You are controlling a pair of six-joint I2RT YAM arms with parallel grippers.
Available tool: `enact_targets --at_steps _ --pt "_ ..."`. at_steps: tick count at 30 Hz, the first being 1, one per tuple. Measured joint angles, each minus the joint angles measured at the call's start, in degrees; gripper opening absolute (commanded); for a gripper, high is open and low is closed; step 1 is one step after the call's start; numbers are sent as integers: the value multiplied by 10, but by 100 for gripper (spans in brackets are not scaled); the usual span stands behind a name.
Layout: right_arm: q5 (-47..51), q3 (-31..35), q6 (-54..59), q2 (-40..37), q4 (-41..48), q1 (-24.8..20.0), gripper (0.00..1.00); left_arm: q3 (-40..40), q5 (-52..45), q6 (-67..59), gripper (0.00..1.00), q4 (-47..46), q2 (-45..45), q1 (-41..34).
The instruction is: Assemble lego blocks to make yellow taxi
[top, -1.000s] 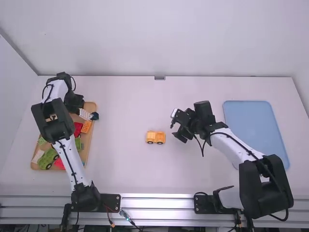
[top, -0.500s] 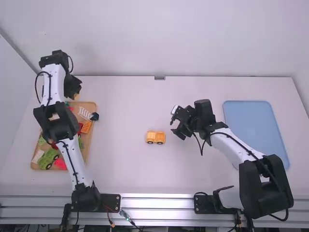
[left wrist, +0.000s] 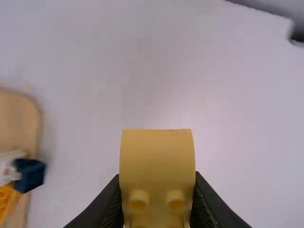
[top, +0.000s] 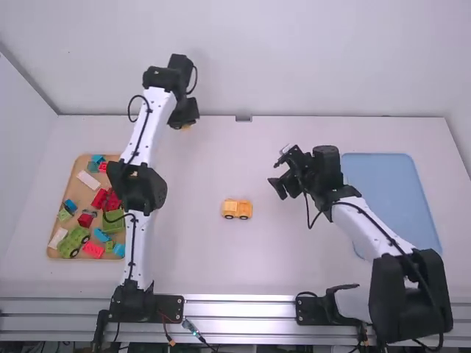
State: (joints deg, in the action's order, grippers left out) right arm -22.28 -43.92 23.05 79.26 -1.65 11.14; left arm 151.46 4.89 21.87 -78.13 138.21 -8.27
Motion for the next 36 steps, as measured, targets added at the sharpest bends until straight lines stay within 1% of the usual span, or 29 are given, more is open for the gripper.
enact_targets --at_steps 1,6,10,13,16,17,18,22,23,27,30,32,35,36 --pt "0 0 -3 -7 3 -3 99 0 -3 -5 2 1 0 -10" --pt "1 0 -32 -95 44 -39 99 -10 4 -25 2 12 -2 -68" --pt "4 0 -39 -129 73 -67 99 -41 5 -43 2 21 -2 -98" --pt "13 0 -43 -141 95 -82 99 -83 -35 -80 2 51 -3 -116" --pt "21 0 -50 -151 94 -93 99 -152 -69 -101 2 115 -15 -128" --pt "23 3 -54 -161 86 -102 99 -202 -67 -99 2 153 -30 -133" --pt "24 4 -55 -166 82 -106 99 -226 -63 -97 2 168 -39 -135" --pt "26 18 -62 -197 80 -122 99 -371 -54 -127 2 228 -122 -137" --pt "27 24 -66 -206 79 -125 99 -421 -68 -167 2 245 -161 -137" --pt "28 39 -78 -225 79 -130 99 -520 -132 -323 2 234 -266 -143" --pt "30 51 -92 -246 80 -137 99 -544 -156 -402 2 235 -294 -159" --pt "30 57 -96 -261 83 -142 99 -551 -163 -432 2 244 -295 -170" --pt "31 70 -105 -317 108 -157 99 -578 -174 -506 2 272 -287 -214" --pt "30 71 -104 -320 110 -157 99 -579 -174 -508 2 273 -287 -216"
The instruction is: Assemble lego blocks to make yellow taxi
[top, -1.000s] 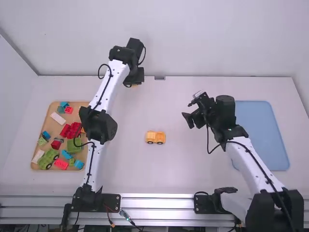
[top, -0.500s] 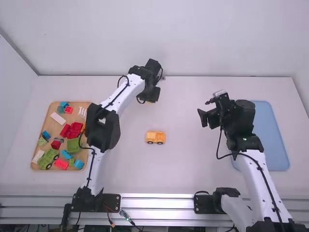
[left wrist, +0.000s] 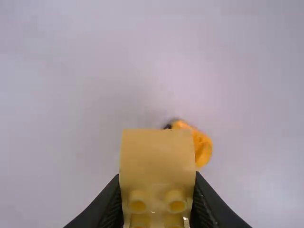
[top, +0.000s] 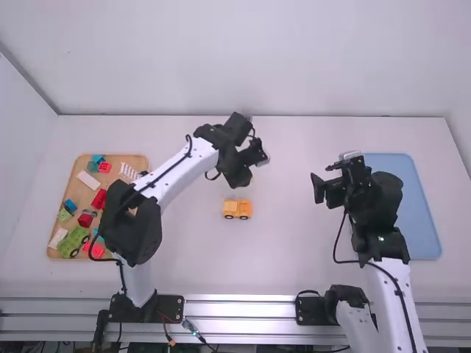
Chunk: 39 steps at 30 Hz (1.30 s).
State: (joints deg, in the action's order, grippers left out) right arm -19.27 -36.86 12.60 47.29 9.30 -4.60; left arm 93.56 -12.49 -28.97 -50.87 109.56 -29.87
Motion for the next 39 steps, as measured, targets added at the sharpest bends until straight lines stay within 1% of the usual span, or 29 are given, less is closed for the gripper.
enact_targets --at_steps 3,4,6,12,18,23,27,35,36,39 --pt "0 14 -4 -63 29 -16 99 -36 -4 -70 2 32 3 -49" --pt "0 15 -4 -65 30 -16 99 -37 -4 -72 2 34 3 -51" --pt "0 28 -9 -106 45 -28 99 -70 1 -105 2 79 3 -85" --pt "-1 47 -22 -172 63 -44 99 -126 19 -131 2 160 3 -136" --pt "-1 66 -28 -200 63 -44 99 -135 25 -121 2 219 22 -143" --pt "-3 69 -31 -209 63 -44 99 -133 32 -115 2 214 66 -141" --pt "-5 69 -32 -208 63 -44 99 -115 44 -116 2 207 98 -141" --pt "-32 69 -22 -208 63 -44 99 -109 63 -128 2 220 108 -137" --pt "-35 69 -21 -208 63 -44 99 -108 67 -130 4 224 112 -137" --pt "-42 69 -19 -209 63 -44 99 -108 71 -135 4 234 119 -137"
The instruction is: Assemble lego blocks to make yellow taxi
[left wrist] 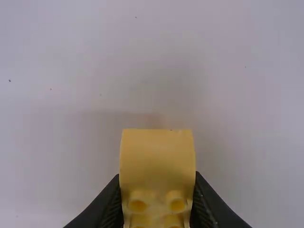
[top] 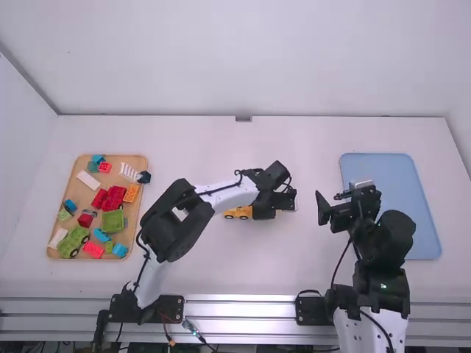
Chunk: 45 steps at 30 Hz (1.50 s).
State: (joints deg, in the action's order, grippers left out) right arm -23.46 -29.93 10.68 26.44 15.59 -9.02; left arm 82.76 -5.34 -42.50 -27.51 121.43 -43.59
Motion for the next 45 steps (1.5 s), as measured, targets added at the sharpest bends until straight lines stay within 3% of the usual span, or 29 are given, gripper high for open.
enact_targets --at_steps 3,4,5,7,9,15,20,26,27,29,31,35,39,45 --pt "-2 0 2 0 0 0 99 0 1 -3 11 2 1 2" --pt "-2 0 2 0 0 0 99 0 1 -3 22 2 1 3" --pt "-2 0 1 0 0 0 99 0 1 -2 32 1 1 6" --pt "-2 0 2 0 0 0 99 0 1 -7 73 2 1 12" --pt "-2 0 3 0 0 3 99 0 1 -6 98 2 1 19" --pt "-2 0 10 0 -3 20 99 0 1 0 100 0 1 21" --pt "-2 0 34 0 -3 30 99 26 1 7 63 -46 0 25" --pt "-4 0 56 15 -27 19 99 63 -20 26 56 -107 -45 71" --pt "-4 0 58 31 -37 13 99 65 -36 19 57 -130 -62 87" --pt "-9 0 60 55 -54 7 99 66 -66 5 74 -162 -90 117" --pt "-33 0 68 120 -107 2 99 67 -127 -33 99 -209 -134 171" --pt "-85 0 101 230 -189 12 99 69 -182 -56 99 -226 -164 240" --pt "-125 0 143 374 -272 51 99 69 -184 -34 99 -175 -165 297" --pt "-157 -50 238 550 -287 124 98 64 -200 -55 99 -187 -165 333"
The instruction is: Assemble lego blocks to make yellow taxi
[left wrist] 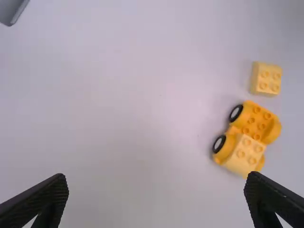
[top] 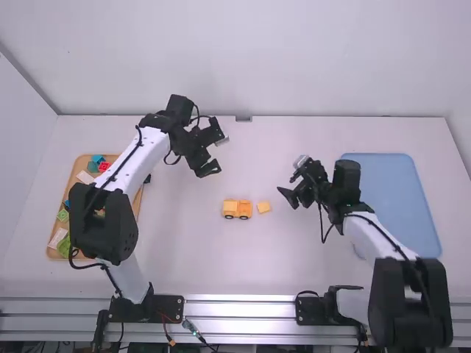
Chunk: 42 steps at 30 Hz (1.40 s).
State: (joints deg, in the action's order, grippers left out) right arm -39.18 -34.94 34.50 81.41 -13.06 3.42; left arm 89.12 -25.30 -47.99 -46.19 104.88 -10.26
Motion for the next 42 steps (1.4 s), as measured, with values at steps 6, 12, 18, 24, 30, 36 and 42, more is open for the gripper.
enact_targets --at_steps 6,12,18,24,30,36,42 --pt "-89 -61 163 112 105 28 94 -77 -138 -172 99 7 0 26" --pt "-159 -129 305 228 208 24 95 -234 -256 -298 99 159 0 35" --pt "-156 -187 429 313 282 40 80 -332 -316 -318 99 272 0 29" --pt "-148 -215 475 380 283 44 71 -377 -337 -280 99 352 0 29" --pt "-158 -228 511 407 298 32 42 -382 -347 -243 99 368 0 29" --pt "-163 -228 542 407 315 32 25 -382 -347 -234 99 368 0 29" --pt "-192 -229 552 407 339 32 24 -401 -360 -236 99 434 28 29"
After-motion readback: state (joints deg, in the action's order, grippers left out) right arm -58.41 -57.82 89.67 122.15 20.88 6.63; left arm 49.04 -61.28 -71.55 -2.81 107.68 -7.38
